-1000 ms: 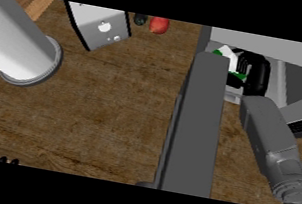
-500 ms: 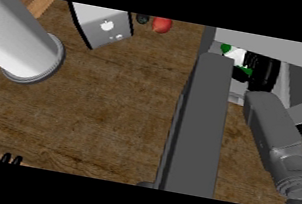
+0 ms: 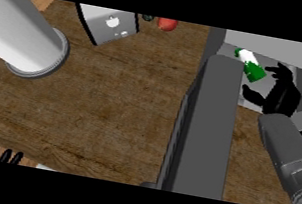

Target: Pick up the milk, place it into the microwave and close the microwave

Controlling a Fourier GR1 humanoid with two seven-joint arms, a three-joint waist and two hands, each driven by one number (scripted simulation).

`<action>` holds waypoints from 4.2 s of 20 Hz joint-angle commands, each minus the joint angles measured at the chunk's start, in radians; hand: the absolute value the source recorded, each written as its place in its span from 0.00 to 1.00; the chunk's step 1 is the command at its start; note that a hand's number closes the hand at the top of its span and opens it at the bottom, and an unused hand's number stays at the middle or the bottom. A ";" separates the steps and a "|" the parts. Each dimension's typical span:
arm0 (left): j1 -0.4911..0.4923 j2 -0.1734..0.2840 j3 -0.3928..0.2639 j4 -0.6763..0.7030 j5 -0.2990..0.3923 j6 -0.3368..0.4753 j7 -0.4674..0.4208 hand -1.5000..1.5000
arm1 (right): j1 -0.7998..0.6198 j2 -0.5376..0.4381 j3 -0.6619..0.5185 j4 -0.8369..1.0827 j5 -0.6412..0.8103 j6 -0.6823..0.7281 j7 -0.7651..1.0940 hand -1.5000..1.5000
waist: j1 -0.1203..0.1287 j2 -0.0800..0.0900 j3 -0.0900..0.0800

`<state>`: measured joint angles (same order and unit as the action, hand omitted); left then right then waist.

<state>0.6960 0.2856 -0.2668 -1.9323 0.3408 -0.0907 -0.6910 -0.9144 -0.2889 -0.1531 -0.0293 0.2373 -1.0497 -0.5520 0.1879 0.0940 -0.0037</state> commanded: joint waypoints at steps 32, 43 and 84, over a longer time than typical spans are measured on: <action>-0.022 -0.002 0.012 0.016 -0.007 0.004 0.012 0.00 | 0.032 0.215 -0.099 -0.107 -0.115 0.686 -0.328 0.00 | -0.102 -0.055 0.010; 0.012 -0.022 0.004 0.033 -0.018 0.017 0.004 0.00 | 0.168 0.205 -0.121 -0.098 -0.135 0.835 -0.484 0.00 | -0.138 -0.073 0.007; -0.567 -0.281 -0.225 0.425 -0.447 0.198 0.358 1.00 | 0.770 -0.136 -0.166 -0.427 -0.322 1.387 -0.586 0.00 | -0.195 -0.092 0.005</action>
<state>0.2156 0.0703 -0.5083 -1.5770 -0.0613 0.0363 -0.3621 -0.1837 -0.3853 -0.3025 -0.4654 -0.0579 0.1900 -1.0185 -0.0079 0.0005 0.0007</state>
